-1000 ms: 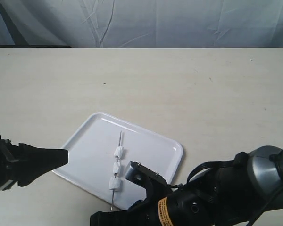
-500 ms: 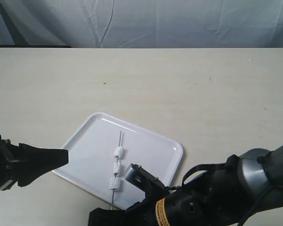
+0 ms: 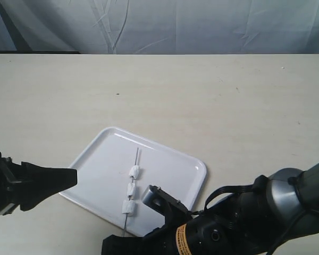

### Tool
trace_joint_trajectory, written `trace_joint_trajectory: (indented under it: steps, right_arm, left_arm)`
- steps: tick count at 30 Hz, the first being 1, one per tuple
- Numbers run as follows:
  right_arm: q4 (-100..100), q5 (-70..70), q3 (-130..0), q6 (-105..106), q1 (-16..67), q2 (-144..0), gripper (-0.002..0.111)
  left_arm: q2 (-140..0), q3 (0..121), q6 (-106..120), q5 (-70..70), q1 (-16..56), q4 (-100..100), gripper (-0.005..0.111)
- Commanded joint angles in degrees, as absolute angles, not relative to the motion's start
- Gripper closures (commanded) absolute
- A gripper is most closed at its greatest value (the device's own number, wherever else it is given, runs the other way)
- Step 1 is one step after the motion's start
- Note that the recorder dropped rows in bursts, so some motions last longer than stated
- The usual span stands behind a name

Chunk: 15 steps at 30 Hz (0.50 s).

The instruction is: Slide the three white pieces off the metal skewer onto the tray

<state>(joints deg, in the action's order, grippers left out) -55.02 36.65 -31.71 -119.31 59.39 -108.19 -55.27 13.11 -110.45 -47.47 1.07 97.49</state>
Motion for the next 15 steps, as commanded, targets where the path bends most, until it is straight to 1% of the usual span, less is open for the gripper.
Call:
trace_joint_trajectory:
  steps: [1, 8, 10, 13, 15]
  right_arm:
    - [-55.0, 36.2, -31.8, -118.2, 59.4, -108.3, 0.097]
    - [-54.5, 35.7, -31.8, -117.5, 59.4, -108.3, 0.098]
    - [-54.4, 35.7, -31.8, -116.5, 59.4, -108.3, 0.100]
    - [-54.2, 35.7, -31.8, -115.3, 59.4, -108.3, 0.109]
    - [-53.9, 35.7, -31.8, -115.1, 59.4, -108.3, 0.109]
  left_arm:
    - [-55.3, 13.2, -110.2, -47.8, 1.4, 96.9, 0.054]
    - [-55.3, 13.2, -110.1, -47.8, 1.4, 96.9, 0.054]
    - [-55.3, 13.2, -110.1, -47.8, 1.4, 96.9, 0.054]
    - [-55.3, 13.2, -110.1, -48.2, 1.4, 96.9, 0.054]
    - [-55.3, 13.2, -110.1, -48.2, 1.4, 96.9, 0.054]
